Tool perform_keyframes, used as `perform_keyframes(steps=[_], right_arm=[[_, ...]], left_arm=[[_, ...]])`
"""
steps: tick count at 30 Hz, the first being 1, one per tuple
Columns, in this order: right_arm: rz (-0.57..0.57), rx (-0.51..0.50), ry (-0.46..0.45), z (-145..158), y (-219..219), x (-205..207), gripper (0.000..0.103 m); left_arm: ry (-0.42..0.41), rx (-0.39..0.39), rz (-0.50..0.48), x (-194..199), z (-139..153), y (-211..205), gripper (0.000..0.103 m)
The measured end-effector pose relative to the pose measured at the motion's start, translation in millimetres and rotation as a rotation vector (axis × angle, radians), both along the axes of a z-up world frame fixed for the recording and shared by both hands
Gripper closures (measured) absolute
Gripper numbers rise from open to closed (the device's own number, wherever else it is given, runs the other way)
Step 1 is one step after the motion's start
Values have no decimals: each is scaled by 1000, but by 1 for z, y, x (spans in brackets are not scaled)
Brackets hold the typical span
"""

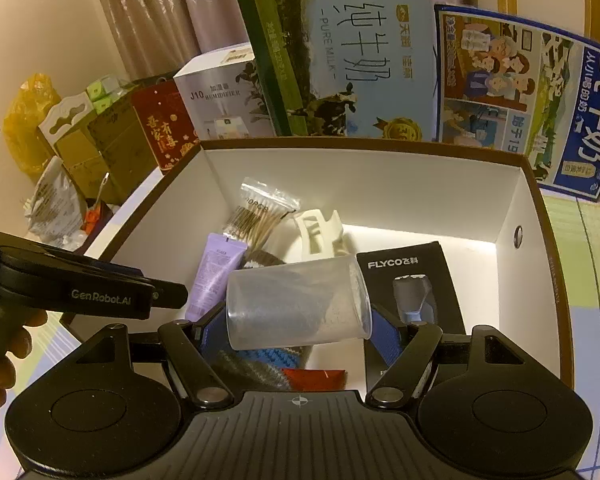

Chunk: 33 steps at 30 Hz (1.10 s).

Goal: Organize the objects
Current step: 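Lower the tube into the box and open the left tool while the right tool lowers the cup, then open the right tool to drop the clear cup into the box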

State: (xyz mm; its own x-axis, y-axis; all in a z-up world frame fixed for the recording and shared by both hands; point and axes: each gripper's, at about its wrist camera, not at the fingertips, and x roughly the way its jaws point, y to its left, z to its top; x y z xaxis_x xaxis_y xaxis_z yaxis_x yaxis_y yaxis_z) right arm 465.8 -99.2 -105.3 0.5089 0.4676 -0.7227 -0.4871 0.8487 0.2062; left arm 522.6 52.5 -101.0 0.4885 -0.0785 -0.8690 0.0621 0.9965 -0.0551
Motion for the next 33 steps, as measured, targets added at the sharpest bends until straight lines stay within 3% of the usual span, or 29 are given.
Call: perform_keyframes(steps=[22, 30, 33], right_arm=[[-18, 33, -53, 18, 16, 17, 32], [-61, 80, -75, 33, 5, 15, 18], [-79, 77, -76, 35, -5, 7, 12]], left_arm=[[-55, -4, -7, -4, 19, 4, 55], [-91, -8, -3, -9, 30, 8, 32], [-110, -11, -5, -15, 37, 8, 28]])
